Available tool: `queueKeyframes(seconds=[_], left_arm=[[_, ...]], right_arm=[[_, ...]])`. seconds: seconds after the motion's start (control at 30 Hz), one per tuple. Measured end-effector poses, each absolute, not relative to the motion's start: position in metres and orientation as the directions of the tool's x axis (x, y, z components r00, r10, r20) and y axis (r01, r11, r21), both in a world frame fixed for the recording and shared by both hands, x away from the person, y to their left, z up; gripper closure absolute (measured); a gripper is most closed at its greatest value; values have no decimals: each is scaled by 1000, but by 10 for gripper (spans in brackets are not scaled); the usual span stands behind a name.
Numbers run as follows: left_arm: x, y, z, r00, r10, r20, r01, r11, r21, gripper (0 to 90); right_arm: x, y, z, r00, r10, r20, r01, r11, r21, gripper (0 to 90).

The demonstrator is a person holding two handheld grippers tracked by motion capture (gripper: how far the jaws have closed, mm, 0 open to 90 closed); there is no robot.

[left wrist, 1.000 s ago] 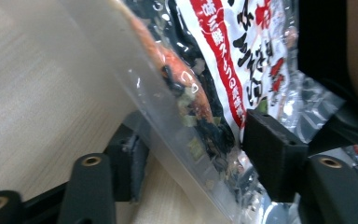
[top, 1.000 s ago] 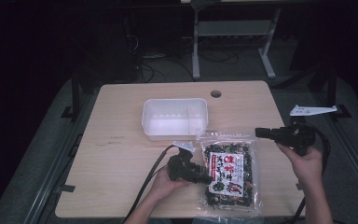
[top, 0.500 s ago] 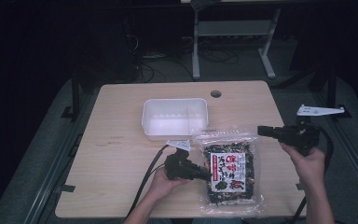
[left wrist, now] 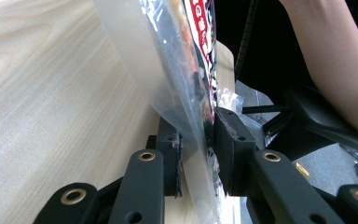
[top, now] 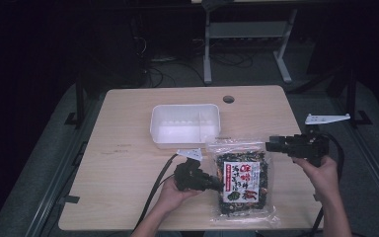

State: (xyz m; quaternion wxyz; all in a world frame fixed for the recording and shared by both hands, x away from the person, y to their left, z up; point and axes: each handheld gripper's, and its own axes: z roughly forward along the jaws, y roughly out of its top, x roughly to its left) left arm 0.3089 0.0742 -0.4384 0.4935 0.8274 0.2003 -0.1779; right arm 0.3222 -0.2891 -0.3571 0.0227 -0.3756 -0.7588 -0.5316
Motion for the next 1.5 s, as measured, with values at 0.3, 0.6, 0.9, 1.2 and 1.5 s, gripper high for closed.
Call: queueKeyframes(seconds=[0.3,0.6,0.9,1.2,1.5], left_arm=[[308,72,-435,867,151,-474,489,-442,752,723],[308,76,-432,874,160,-460,479,-447,755,700],[308,88,-425,895,227,-383,446,-454,771,585],[302,107,-414,911,289,-293,404,-500,766,547],[294,125,-407,922,330,-204,364,-554,749,511]], right_arm=[[328,-272,-372,-759,459,461,609,250,753,611],[325,-267,-369,-805,371,463,574,288,767,717],[316,-264,-352,-843,330,425,519,289,805,778],[305,-266,-332,-850,387,357,474,264,840,780],[298,-262,-318,-835,453,313,457,253,853,782]])
